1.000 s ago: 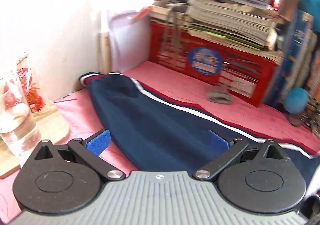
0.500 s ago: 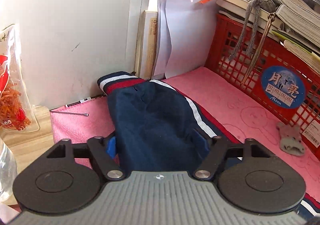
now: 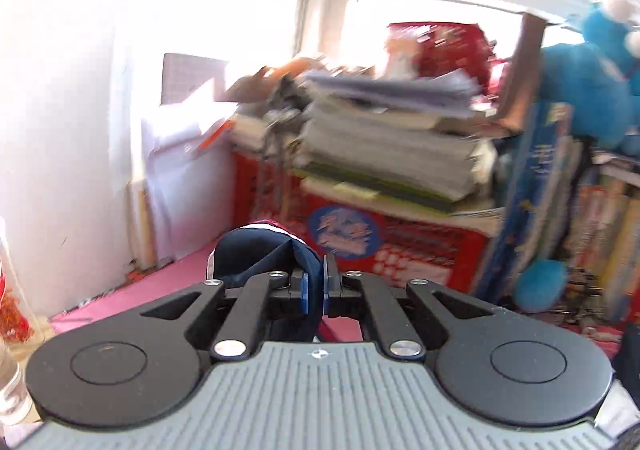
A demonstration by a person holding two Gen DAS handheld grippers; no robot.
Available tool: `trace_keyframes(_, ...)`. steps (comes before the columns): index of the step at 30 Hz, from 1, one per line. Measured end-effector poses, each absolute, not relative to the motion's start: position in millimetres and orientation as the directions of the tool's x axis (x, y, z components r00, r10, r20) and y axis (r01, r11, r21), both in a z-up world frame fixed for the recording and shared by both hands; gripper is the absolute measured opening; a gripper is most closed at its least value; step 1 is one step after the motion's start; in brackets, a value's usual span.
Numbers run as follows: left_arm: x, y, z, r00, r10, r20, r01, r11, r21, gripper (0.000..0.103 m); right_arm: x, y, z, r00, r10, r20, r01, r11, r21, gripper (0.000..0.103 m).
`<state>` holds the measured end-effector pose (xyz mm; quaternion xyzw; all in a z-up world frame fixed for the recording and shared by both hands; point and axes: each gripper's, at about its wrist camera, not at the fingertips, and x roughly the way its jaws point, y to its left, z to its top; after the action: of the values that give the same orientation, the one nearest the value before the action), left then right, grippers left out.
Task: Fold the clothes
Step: 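Grasp the other striped cuff with the left tool and lift it, then carry the sleeve across the jacket with the left tool while the right tool grasps its cuff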
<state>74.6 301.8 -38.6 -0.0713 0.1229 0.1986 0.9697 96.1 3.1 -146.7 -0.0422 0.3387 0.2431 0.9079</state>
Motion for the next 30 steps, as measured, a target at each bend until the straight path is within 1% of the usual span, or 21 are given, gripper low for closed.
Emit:
trace_keyframes(1,67.2,273.6,-27.6,0.926,0.307,-0.221,-0.326,0.944,-0.052,0.006,97.0,-1.7,-145.2,0.654,0.419,-0.63,-0.456,0.883,0.113,0.103)
trace_keyframes(3,51.0,217.1,-12.3,0.969,0.18,-0.166,-0.179,0.984,0.021,0.006,97.6,-30.0,-135.5,0.671,0.429,-0.605,-0.365,0.901,0.233,0.103)
trace_keyframes(4,41.5,188.4,-8.9,0.981,0.105,-0.161,-0.099,0.994,0.046,0.006,97.1,-46.5,-129.6,0.681,0.434,-0.59,-0.319,0.901,0.295,0.103)
trace_keyframes(6,28.6,134.4,-11.1,0.982,-0.046,-0.184,0.061,0.995,0.075,0.008,91.7,-89.1,-114.5,0.717,0.432,-0.547,-0.223,0.886,0.408,0.103)
trace_keyframes(7,26.8,108.4,-17.6,0.972,-0.11,-0.209,0.13,0.988,0.085,0.009,86.1,-110.4,-107.2,0.745,0.412,-0.525,-0.178,0.881,0.439,0.103)
trace_keyframes(10,28.3,34.4,-49.9,0.909,-0.248,-0.335,0.302,0.946,0.119,0.014,65.1,-168.9,-90.2,0.818,0.295,-0.493,-0.051,0.892,0.45,0.103)
trace_keyframes(11,30.8,15.3,-64.3,0.883,-0.27,-0.384,0.34,0.931,0.129,0.019,58.2,-183.1,-88.6,0.827,0.263,-0.497,-0.02,0.897,0.441,0.103)
trace_keyframes(13,35.6,-22.5,-92.8,0.823,-0.304,-0.48,0.415,0.899,0.141,0.021,45.6,-208.0,-87.7,0.833,0.21,-0.512,0.029,0.908,0.419,0.103)
trace_keyframes(14,35.1,-34.1,-102.3,0.8,-0.305,-0.516,0.433,0.889,0.146,0.024,40.7,-215.9,-88.9,0.831,0.196,-0.521,0.039,0.913,0.405,0.103)
trace_keyframes(16,24.0,-37.3,-108.3,0.79,-0.311,-0.529,0.445,0.884,0.145,0.031,31.6,-221.9,-92.8,0.826,0.185,-0.533,0.033,0.927,0.374,0.103)
trace_keyframes(17,18.4,-38.8,-111.4,0.784,-0.314,-0.535,0.451,0.881,0.144,0.036,28.4,-221.6,-94.8,0.823,0.186,-0.536,0.022,0.933,0.358,0.103)
trace_keyframes(18,12.6,-39.8,-114.1,0.779,-0.317,-0.541,0.457,0.878,0.143,0.046,25.2,-221.4,-96.7,0.821,0.187,-0.54,0.011,0.94,0.342,0.103)
trace_keyframes(19,3.5,-32.0,-112.7,0.778,-0.33,-0.535,0.46,0.879,0.127,0.053,22.0,-221.1,-98.7,0.818,0.188,-0.543,-0.001,0.945,0.326,0.103)
trace_keyframes(20,-2.0,-23.8,-110.2,0.782,-0.335,-0.526,0.458,0.881,0.121,0.067,20.8,-216.1,-99.6,0.817,0.2,-0.541,-0.023,0.949,0.316,0.103)
trace_keyframes(21,-9.6,-15.6,-108.1,0.797,-0.319,-0.512,0.447,0.883,0.146,0.078,20.0,-210.5,-100.3,0.816,0.214,-0.537,-0.048,0.951,0.306,0.103)
trace_keyframes(22,-17.1,-7.5,-106.0,0.812,-0.304,-0.499,0.436,0.884,0.17,0.079,18.3,-202.8,-99.4,0.815,0.231,-0.531,-0.077,0.952,0.295,0.103)
trace_keyframes(25,-37.9,21.1,-98.6,0.851,-0.246,-0.464,0.388,0.89,0.238,0.078,18.0,-167.5,-93.9,0.815,0.293,-0.5,-0.182,0.949,0.259,0.103)
trace_keyframes(26,-44.6,36.8,-94.7,0.863,-0.232,-0.45,0.368,0.897,0.243,0.079,18.3,-154.1,-92.0,0.814,0.315,-0.488,-0.219,0.945,0.244,0.103)
trace_keyframes(28,-51.6,61.2,-87.9,0.886,-0.183,-0.427,0.306,0.921,0.24,0.081,18.5,-117.0,-88.7,0.818,0.334,-0.469,-0.301,0.942,0.145,0.103)
trace_keyframes(30,-46.3,83.1,-79.5,0.901,-0.099,-0.423,0.216,0.946,0.24,0.082,22.2,-73.9,-94.3,0.822,0.309,-0.478,-0.36,0.933,-0.017,0.103)
